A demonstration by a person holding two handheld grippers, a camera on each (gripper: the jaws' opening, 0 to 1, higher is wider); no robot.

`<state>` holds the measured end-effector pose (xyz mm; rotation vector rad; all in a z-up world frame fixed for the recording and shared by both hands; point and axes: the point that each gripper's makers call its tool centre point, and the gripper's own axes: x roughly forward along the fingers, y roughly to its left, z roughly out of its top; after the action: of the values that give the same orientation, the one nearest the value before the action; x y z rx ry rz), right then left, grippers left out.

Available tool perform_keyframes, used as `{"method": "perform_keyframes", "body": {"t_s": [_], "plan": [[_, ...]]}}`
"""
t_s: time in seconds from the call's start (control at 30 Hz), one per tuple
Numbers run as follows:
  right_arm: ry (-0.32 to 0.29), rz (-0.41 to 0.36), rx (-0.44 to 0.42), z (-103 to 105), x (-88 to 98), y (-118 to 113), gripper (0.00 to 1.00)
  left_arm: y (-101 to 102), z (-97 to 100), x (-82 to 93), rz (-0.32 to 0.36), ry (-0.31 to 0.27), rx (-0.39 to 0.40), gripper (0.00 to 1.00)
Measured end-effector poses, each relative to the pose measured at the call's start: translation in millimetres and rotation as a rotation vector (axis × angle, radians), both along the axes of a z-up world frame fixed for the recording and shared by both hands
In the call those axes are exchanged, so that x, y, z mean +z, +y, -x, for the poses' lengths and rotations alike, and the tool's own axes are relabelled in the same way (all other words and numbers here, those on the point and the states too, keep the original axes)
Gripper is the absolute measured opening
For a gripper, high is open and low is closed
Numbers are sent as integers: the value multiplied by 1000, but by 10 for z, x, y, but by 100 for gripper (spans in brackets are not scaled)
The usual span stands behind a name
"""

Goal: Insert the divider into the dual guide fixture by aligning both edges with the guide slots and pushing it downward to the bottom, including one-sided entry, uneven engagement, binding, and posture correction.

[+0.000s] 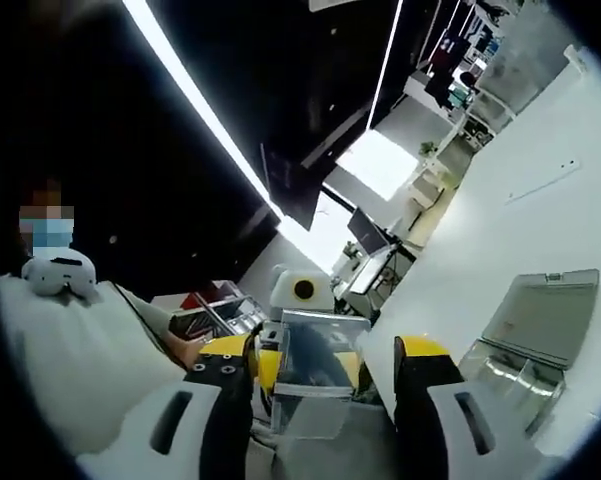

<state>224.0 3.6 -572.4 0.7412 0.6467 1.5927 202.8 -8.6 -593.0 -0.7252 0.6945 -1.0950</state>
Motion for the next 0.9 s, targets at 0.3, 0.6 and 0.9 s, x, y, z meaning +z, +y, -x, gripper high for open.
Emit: {"method": "perform_keyframes", "body": {"t_s": [0.3,0.6,0.9], "plan": [[25,1,8,4,-23,-5,45,-21,18,37,7,-6,-13,27],[48,-11,14,8,-8,-3,42,-25,37,36,8,-3,-20,27],[55,-23,28,16,10,-1,36,-18,33,18,8,6,-23,27]]}}
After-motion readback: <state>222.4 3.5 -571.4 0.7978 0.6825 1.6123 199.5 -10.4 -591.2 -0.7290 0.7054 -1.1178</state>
